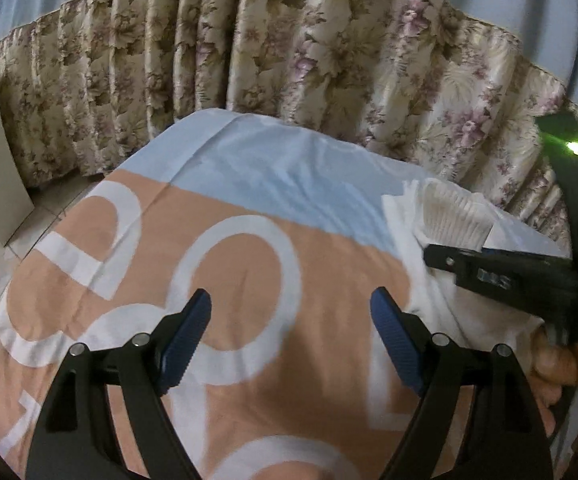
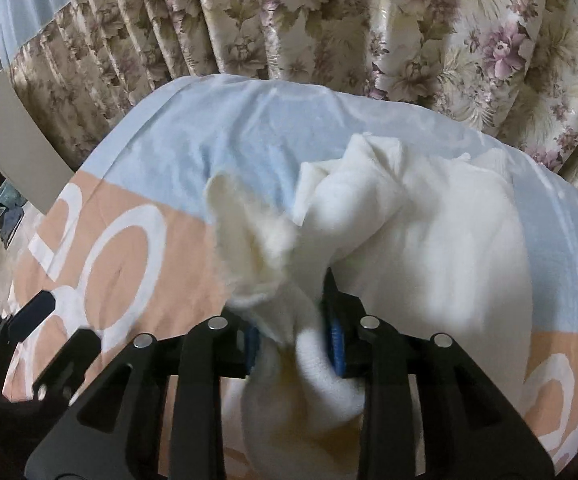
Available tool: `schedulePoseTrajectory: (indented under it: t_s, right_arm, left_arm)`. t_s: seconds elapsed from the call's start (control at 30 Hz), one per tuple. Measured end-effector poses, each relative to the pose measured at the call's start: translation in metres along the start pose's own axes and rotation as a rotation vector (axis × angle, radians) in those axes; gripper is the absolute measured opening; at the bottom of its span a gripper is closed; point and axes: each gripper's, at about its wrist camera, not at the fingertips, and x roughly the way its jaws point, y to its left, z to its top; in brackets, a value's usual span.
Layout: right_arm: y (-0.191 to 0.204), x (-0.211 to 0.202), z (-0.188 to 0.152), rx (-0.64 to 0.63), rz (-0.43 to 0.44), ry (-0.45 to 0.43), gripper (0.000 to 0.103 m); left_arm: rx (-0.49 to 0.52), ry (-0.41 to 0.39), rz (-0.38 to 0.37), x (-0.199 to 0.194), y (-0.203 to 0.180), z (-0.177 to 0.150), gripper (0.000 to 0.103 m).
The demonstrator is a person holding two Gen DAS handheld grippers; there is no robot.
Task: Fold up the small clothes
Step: 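Grasp the ribbed cuff with the right gripper and lift the folded sweater, then lower the held sweater bundle onto the sheet with the right gripper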
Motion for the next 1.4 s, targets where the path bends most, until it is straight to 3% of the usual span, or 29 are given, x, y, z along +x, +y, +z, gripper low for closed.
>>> schedulePoseTrajectory:
  t_s: [0.13, 0.23, 0.37, 0.47, 0.6, 0.83, 0.9, 1.0, 1.17, 1.3, 1.4]
  right_arm:
    - [0.016, -0.007, -0.003, -0.005, -0.015, -0.037, 0.035]
    - [0.021, -0.019, -0.007, 0.038, 0.04, -0.083, 0.037]
    - [0.014, -0.061, -0.015, 0.099, 0.167, -0.19, 0.048]
    - [-0.004, -0.089, -0.026, 0.109, 0.15, -0.249, 0.054]
    - [-0.034, -0.087, -0.037, 0.114, 0.007, -0.246, 0.054]
    - [-0.042, -0.039, -0.054, 0.127, -0.083, -0.162, 0.053]
    - [-0.032, -0.028, -0.06, 0.112, -0.045, -0.132, 0.048]
    - [0.0, -0.014, -0.072, -0.021, -0.031, -0.087, 0.042]
    - [0.005, -0.018, -0.085, -0.007, -0.019, -0.12, 0.042]
    - [-0.003, -0.033, -0.093, 0.014, 0.003, -0.161, 0.058]
    - [-0.005, -0.034, -0.099, 0.0, 0.026, -0.137, 0.06]
  left_arm:
    - [-0.001, -0.006, 0.025, 0.013, 0.026, 0.012, 0.082]
    - [-0.01, 0.007, 0.041, 0.023, 0.045, 0.022, 0.082]
    - [-0.008, 0.009, 0.055, 0.029, 0.06, 0.032, 0.082]
    - [0.017, 0.009, 0.054, 0.031, 0.059, 0.037, 0.082]
    - [0.04, 0.002, 0.05, 0.032, 0.048, 0.038, 0.082]
    - [0.12, -0.012, 0.066, 0.036, 0.018, 0.039, 0.082]
    - [0.131, -0.013, 0.073, 0.037, 0.015, 0.04, 0.083]
    - [0.113, -0.008, 0.069, 0.039, 0.018, 0.042, 0.083]
    - [0.101, -0.002, 0.07, 0.039, 0.021, 0.041, 0.083]
    - [0.103, 0.003, 0.024, 0.033, 0.011, 0.039, 0.083]
    - [0.124, 0.004, -0.039, 0.027, -0.013, 0.035, 0.084]
